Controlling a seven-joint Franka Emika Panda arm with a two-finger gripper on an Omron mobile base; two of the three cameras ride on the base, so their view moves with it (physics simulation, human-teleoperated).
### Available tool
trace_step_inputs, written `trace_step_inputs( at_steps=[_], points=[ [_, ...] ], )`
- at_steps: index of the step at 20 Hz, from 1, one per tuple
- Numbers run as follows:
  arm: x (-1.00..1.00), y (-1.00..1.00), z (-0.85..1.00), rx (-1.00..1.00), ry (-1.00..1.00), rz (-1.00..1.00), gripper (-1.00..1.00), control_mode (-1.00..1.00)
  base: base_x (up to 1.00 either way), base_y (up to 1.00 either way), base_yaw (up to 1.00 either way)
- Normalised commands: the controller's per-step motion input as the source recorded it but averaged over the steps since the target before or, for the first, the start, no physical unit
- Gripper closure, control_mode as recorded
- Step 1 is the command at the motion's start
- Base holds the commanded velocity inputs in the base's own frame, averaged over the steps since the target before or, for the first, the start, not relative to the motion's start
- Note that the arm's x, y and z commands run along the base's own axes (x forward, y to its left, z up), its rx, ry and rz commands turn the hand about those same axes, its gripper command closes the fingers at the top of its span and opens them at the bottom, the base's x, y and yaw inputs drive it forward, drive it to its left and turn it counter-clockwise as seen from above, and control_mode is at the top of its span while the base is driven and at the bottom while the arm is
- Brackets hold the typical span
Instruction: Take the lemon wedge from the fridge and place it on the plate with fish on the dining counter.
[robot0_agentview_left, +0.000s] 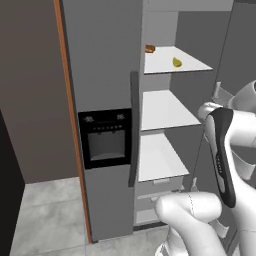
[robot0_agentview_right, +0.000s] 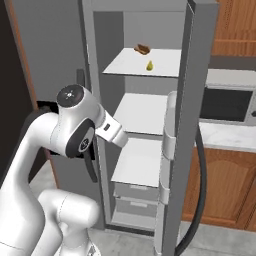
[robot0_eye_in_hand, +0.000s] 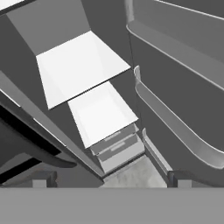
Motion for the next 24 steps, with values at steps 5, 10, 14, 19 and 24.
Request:
trace_step_inputs(
  at_steps=[5, 10, 14, 19, 24],
  points=[
    [0.00, 0.00, 0.00, 0.00, 0.00, 0.00, -1.00, 1.00, 0.51, -0.01, -0.01],
    [0.00, 0.00, 0.00, 0.00, 0.00, 0.00, -1.00, 1.00, 0.40, -0.10, -0.03],
    [0.00, 0.00, 0.00, 0.00, 0.00, 0.00, -1.00, 1.00, 0.47, -0.20, -0.03],
    [0.00, 0.00, 0.00, 0.00, 0.00, 0.00, -1.00, 1.00, 0.67, -0.09, -0.03],
    [0.00, 0.00, 0.00, 0.00, 0.00, 0.00, -1.00, 1.00, 0.64, -0.15, -0.03]
  ],
)
